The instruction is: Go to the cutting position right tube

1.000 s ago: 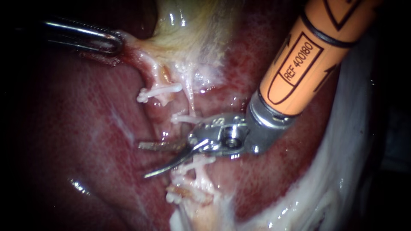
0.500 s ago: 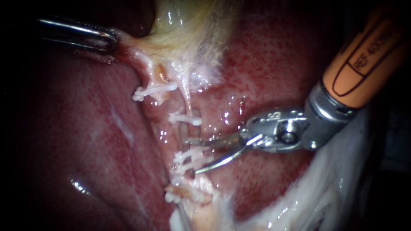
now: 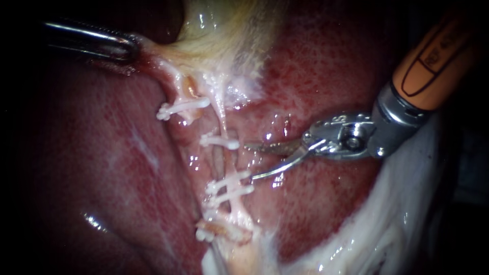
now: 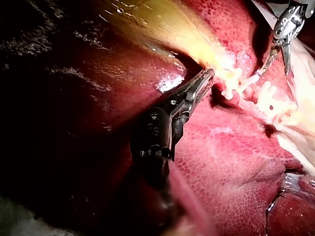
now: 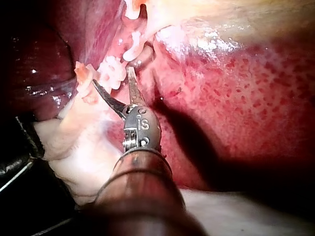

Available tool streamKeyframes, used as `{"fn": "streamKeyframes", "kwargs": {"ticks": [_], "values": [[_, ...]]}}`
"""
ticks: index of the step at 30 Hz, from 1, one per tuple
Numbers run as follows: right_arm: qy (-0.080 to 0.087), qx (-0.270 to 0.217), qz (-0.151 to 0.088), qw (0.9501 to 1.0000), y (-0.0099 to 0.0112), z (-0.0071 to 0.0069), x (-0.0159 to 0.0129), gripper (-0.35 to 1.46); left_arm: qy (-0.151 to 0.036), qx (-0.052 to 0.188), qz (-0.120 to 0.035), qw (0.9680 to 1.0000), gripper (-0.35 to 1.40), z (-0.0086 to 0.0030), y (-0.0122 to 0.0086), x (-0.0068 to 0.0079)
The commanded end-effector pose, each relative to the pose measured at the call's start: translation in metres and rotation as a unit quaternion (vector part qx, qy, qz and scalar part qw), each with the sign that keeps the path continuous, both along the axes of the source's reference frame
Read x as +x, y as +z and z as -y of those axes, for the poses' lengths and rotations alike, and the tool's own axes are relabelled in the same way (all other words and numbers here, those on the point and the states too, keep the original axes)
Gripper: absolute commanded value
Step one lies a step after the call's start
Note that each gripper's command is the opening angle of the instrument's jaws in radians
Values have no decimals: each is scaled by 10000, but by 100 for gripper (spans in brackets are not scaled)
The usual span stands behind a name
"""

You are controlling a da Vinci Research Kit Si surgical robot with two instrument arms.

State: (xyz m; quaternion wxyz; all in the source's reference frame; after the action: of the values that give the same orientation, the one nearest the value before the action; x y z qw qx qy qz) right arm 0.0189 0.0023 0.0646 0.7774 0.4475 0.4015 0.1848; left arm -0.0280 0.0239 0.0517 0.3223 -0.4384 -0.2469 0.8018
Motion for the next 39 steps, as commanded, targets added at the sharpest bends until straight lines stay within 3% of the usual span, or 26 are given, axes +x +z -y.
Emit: {"fn": "streamKeyframes", "kwargs": {"ticks": [1,8,12,21,28,34,39], "values": [[-21,-12,50,10000,5,1,1,125,-2,-1,-3,10000,-35,0,0,0],[-36,35,134,9999,31,-2,14,127,-2,-1,-3,10000,-35,0,0,0],[6,274,-80,9996,36,-4,30,128,-2,-1,-2,10000,-35,0,0,0],[-64,586,-528,9969,42,7,49,128,-13,-5,-9,10000,-35,-1,0,1],[-67,829,-1147,9899,40,8,53,108,-22,-11,-16,10000,-35,-1,-1,1],[22,963,-1447,9848,39,10,68,95,-23,-11,-16,10000,-35,-2,1,1],[69,1003,-1539,9830,37,15,84,88,-33,-17,-24,10000,-35,-3,2,2]]}}
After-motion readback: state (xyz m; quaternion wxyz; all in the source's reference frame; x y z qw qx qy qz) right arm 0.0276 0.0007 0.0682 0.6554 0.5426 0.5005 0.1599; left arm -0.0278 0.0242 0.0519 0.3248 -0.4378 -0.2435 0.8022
